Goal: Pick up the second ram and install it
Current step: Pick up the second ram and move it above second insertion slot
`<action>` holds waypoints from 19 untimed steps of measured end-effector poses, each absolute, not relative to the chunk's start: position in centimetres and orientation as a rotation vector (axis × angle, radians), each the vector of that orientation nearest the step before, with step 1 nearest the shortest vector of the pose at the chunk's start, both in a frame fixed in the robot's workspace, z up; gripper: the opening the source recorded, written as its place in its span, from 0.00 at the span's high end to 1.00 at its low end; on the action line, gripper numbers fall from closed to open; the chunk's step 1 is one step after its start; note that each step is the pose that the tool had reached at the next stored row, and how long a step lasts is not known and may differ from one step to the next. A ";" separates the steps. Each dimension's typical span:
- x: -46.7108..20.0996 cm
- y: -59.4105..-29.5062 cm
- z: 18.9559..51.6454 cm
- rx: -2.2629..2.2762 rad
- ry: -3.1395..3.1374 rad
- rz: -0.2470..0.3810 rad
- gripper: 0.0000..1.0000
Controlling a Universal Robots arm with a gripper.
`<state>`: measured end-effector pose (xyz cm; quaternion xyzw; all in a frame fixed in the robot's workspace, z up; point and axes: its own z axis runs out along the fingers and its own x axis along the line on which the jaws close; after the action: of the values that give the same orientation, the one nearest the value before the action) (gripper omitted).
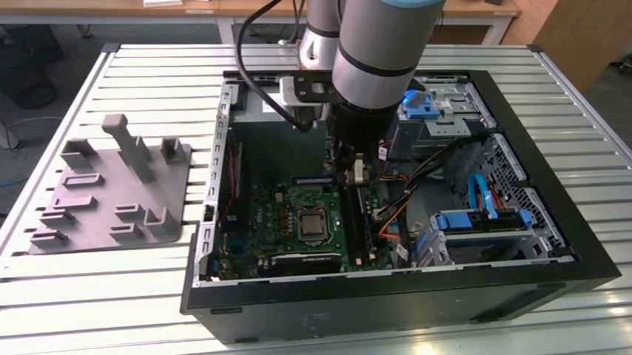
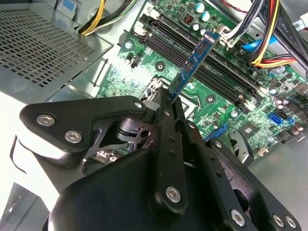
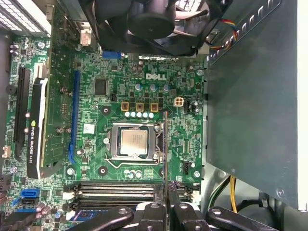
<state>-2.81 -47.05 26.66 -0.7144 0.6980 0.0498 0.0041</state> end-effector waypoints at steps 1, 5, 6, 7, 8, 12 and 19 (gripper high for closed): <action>-2.8 -47.1 26.6 -2.239 2.187 0.156 0.86; -2.8 -47.1 26.2 -2.239 2.187 0.156 0.86; -2.8 -47.1 26.1 -2.239 2.187 0.156 0.86; -2.8 -47.1 26.0 -2.239 2.187 0.156 0.86; -2.8 -47.1 25.9 -2.238 2.187 0.156 0.86; -2.8 -47.1 25.5 -2.239 2.187 0.156 0.86; -2.8 -47.2 24.8 -2.239 2.187 0.156 0.86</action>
<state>-2.80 -47.15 24.78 -0.7144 0.6980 0.0498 0.0040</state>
